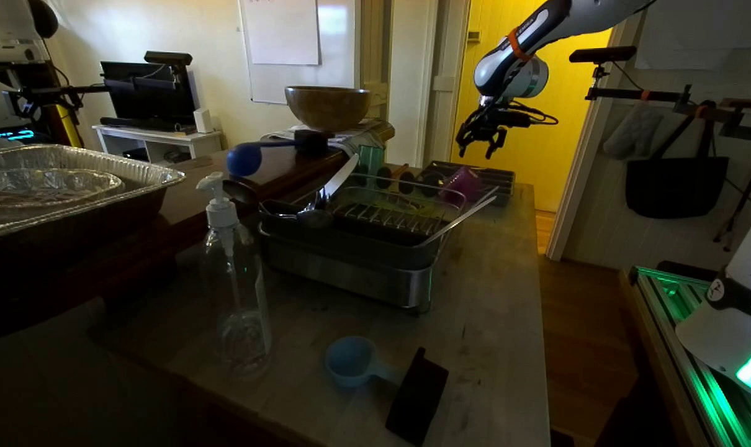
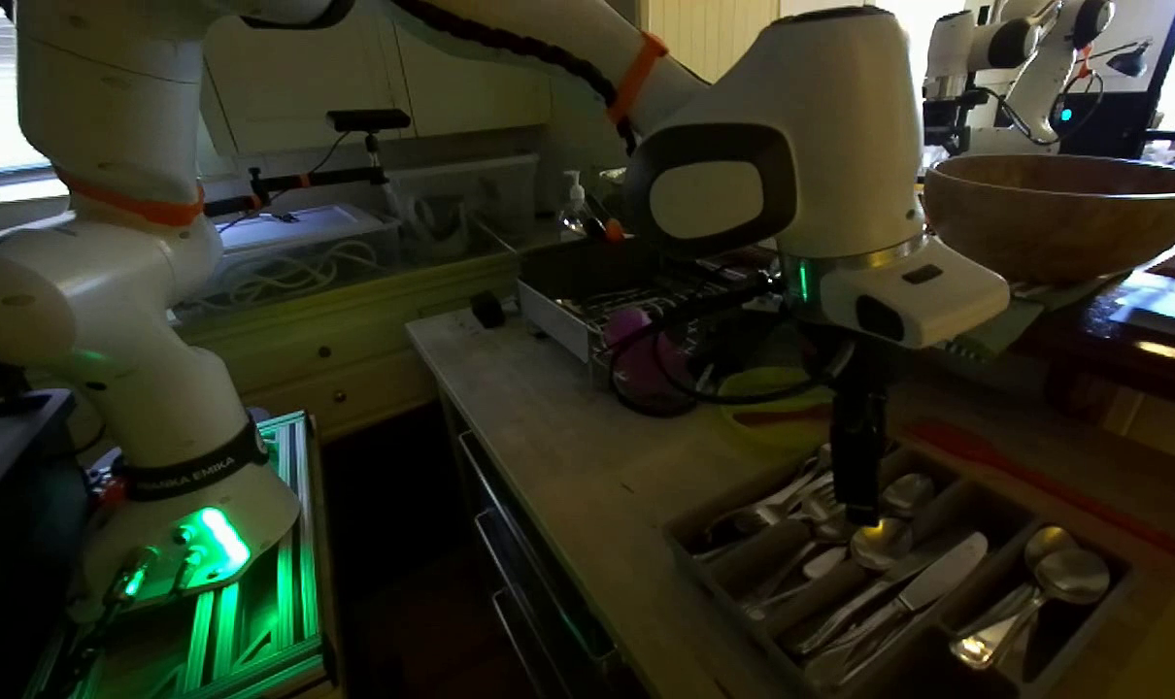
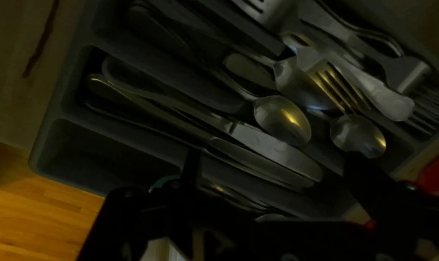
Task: Remove one silver spoon from the dish rack and place the spoon from the yellow plate on the cutlery holder.
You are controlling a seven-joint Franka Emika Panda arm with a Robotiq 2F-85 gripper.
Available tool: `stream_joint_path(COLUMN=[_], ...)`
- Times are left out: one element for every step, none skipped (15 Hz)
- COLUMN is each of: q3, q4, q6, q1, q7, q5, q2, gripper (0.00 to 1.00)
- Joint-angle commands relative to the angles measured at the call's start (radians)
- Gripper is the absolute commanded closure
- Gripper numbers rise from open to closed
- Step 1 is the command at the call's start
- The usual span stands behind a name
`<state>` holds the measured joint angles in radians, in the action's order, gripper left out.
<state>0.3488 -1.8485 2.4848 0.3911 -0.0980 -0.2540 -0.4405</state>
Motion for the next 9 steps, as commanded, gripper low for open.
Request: stream_joint_path(q3=[-0.032,-0.036,-0.041,-0.046,-0.049,-0.054,-0.057,-0.058,-0.06], q4=[0.113,0.128,0.134,0.14,0.143,0.146,0.149,0.149,0.149], q6=[-0.004,-0.003,-0.002,0.0,0.003,0.0,-0.003,0.005,0.006], q1=[0.033,0.035,0.035,0.035,0.035,0.036,0.036,0.035,0.036], q7=[-0.078,-0.095,-0.111,-0.121,-0.132,-0.14,-0.147,-0.15,-0.153], q5=[-0.026,-0.027,-0.026,-0.025,-0.024,-0.026,-0.026,-0.024,-0.023], q2=[-0.107,-0.122,-0.133,-0.143,-0.152,-0.159,-0.165,-0.171,-0.177], gripper=[0.0,0.0,0.0,0.0,0.0,0.0,0.0,0.0,0.0])
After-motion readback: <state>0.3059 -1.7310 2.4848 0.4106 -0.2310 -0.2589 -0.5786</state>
